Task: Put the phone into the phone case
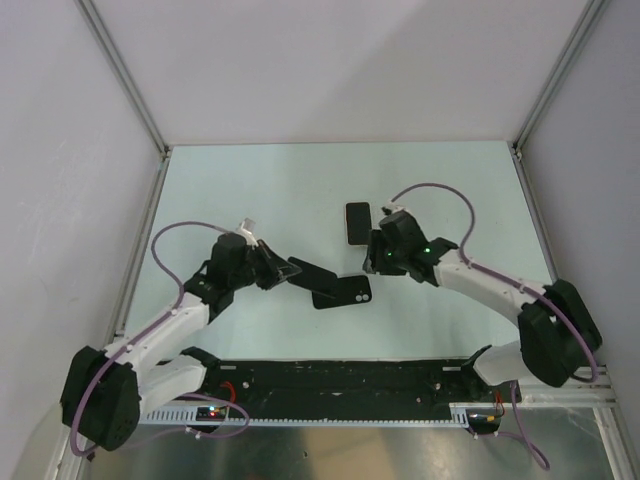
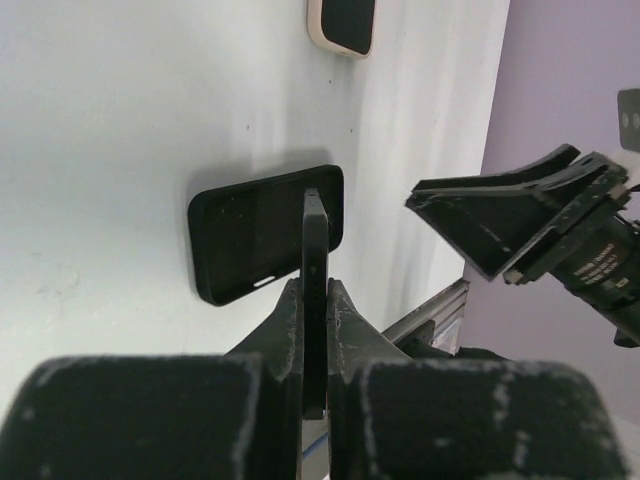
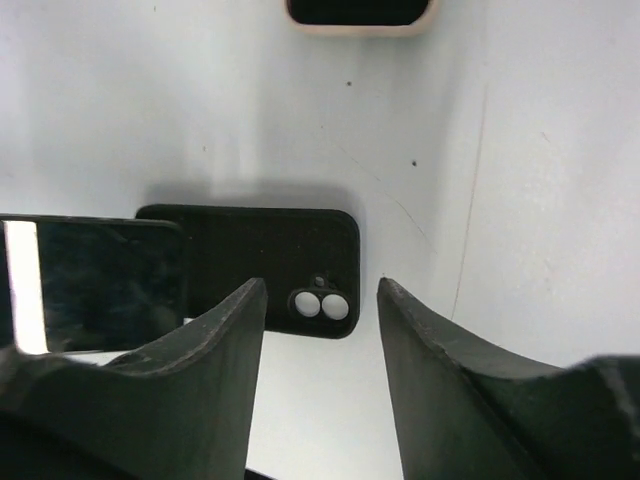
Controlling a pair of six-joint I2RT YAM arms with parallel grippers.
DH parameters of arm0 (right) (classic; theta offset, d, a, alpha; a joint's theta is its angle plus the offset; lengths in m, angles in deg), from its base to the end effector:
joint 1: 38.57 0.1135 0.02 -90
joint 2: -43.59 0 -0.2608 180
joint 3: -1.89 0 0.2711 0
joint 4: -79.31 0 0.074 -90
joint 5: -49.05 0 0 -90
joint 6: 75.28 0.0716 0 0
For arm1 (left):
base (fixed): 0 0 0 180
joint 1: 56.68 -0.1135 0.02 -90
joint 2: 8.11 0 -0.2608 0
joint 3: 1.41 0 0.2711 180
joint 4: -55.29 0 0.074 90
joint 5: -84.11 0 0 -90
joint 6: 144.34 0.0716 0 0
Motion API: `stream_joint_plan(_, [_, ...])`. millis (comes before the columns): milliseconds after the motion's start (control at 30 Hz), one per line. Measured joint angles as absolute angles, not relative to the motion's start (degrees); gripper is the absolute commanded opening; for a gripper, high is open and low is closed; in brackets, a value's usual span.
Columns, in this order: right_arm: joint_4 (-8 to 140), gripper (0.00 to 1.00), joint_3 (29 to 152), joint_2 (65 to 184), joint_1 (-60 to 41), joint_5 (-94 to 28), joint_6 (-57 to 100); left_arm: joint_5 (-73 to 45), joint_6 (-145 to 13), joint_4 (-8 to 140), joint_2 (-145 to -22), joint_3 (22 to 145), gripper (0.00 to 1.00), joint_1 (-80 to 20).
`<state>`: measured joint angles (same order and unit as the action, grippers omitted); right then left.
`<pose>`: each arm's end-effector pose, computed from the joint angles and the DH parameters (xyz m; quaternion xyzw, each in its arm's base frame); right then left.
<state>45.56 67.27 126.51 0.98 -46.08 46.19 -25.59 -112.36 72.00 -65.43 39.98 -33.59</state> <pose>0.2641 0.2098 0.1772 -0.0516 0.9412 0.1579 0.2940 0.2287 -0.1238 0.1823 -0.1811 0.8492 -0.4215 0.2617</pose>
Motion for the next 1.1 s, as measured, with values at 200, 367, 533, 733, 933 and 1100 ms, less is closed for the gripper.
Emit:
stream_joint_plan(200, [51.6,0.41,58.9,120.7,-7.1,-39.0,50.8,-20.3,-115.6,64.5,-69.4,39.3,0.0,-27.3])
stream_joint_plan(367, [55.8,0.39,52.8,120.4,-9.4,-33.4,54.0,-16.5,-117.0,60.2,-73.3,39.3,0.0,-23.1])
stream_joint_plan(533, [60.4,0.36,49.7,120.4,-10.1,-29.7,56.9,-13.1,-118.4,57.5,-77.7,39.3,0.0,-19.5])
stream_joint_plan(733, [65.0,0.35,48.3,120.4,-11.0,-26.8,58.9,-10.6,-119.8,54.0,-81.4,39.7,0.0,-17.5])
stream_joint_plan(933, [68.2,0.33,48.3,122.1,-11.0,-24.7,59.7,-9.2,-120.4,51.8,-83.0,39.8,0.0,-16.5])
stream_joint_plan(1100, [68.6,0.32,48.2,123.8,-10.9,-23.9,59.8,-8.0,-120.4,50.0,-84.1,39.8,0.0,-15.3])
